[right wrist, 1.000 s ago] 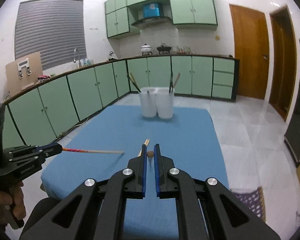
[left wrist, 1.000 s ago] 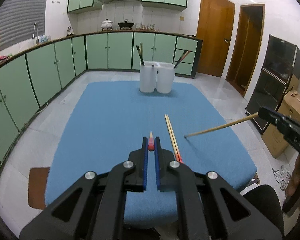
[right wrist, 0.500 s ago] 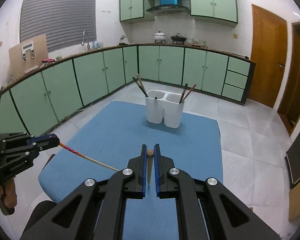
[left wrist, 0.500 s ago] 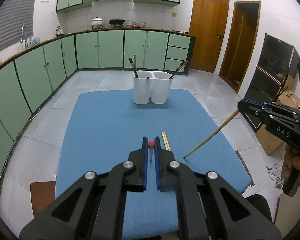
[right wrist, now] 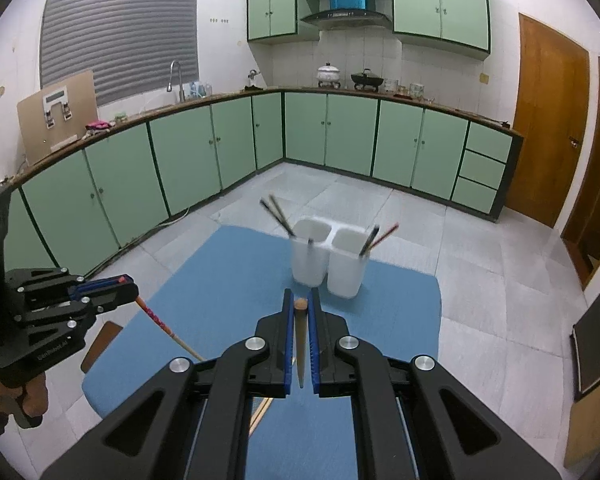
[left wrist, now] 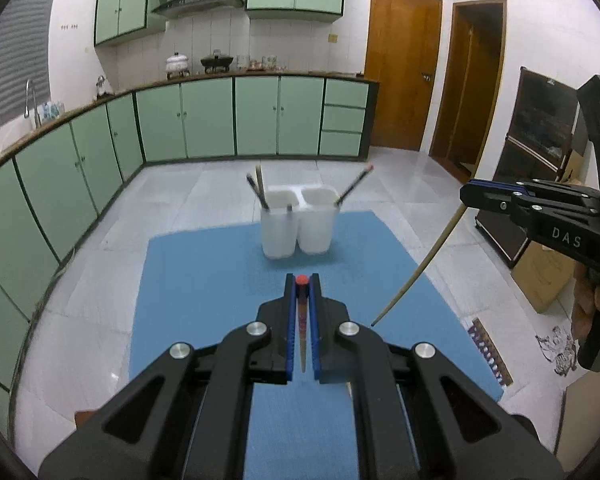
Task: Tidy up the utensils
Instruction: 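Lift both chopsticks and carry them over the white holder, then lower both chopsticks into the holder and open both tools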
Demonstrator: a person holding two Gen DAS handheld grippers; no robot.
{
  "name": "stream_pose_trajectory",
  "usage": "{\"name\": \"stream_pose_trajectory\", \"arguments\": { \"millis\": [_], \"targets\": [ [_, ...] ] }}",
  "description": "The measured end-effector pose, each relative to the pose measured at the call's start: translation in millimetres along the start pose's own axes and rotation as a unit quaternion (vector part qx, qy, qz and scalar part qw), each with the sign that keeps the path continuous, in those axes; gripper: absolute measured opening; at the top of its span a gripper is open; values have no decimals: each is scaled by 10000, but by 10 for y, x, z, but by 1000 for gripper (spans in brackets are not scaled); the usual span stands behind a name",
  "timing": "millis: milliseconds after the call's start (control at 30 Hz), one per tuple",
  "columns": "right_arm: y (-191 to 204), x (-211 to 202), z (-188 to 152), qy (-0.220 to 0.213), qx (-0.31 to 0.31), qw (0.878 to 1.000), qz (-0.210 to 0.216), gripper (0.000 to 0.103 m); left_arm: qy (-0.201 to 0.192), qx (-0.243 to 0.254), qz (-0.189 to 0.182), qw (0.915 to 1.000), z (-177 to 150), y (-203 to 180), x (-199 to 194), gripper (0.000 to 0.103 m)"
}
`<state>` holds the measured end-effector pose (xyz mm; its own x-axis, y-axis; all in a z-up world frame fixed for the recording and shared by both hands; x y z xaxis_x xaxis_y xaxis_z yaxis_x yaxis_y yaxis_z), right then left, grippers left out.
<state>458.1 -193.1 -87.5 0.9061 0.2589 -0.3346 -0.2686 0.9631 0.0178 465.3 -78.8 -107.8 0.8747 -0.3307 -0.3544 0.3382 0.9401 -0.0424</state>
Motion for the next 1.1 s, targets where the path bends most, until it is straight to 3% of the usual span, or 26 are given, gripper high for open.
{"name": "stream_pose_trajectory", "arguments": {
  "millis": [400,667,867,1100],
  "targets": [
    [-278,479,1195,-545,97,9982,-212,7,-983,282,107,9947,1270,-65,407,5],
    [-529,1171,1437,-533,-30,9977,-426,7,-1428,174,240,9893,1822,-57,1052,5],
    [-788,1724,1136,-299,102,9984,-473,7,-1477,107,351,9883,1755,48,1733,5],
    [-982,2081,600,41,348,9986,-392,11,-797,43,458,9958,994,233,2363,9]
  ]
}}
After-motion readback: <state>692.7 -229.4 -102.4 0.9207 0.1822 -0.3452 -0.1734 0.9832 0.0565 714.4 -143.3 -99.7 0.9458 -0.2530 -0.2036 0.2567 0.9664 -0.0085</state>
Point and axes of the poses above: each gripper's, at about its wrist camera, not at the fingertips, and x roughly the way its jaws point, y to its left, z to its top, the point moved 10 cm from there along x, roughly the way its jaws point, and after that the axes turned 15 degrees about -y, right-handed, at the moved point
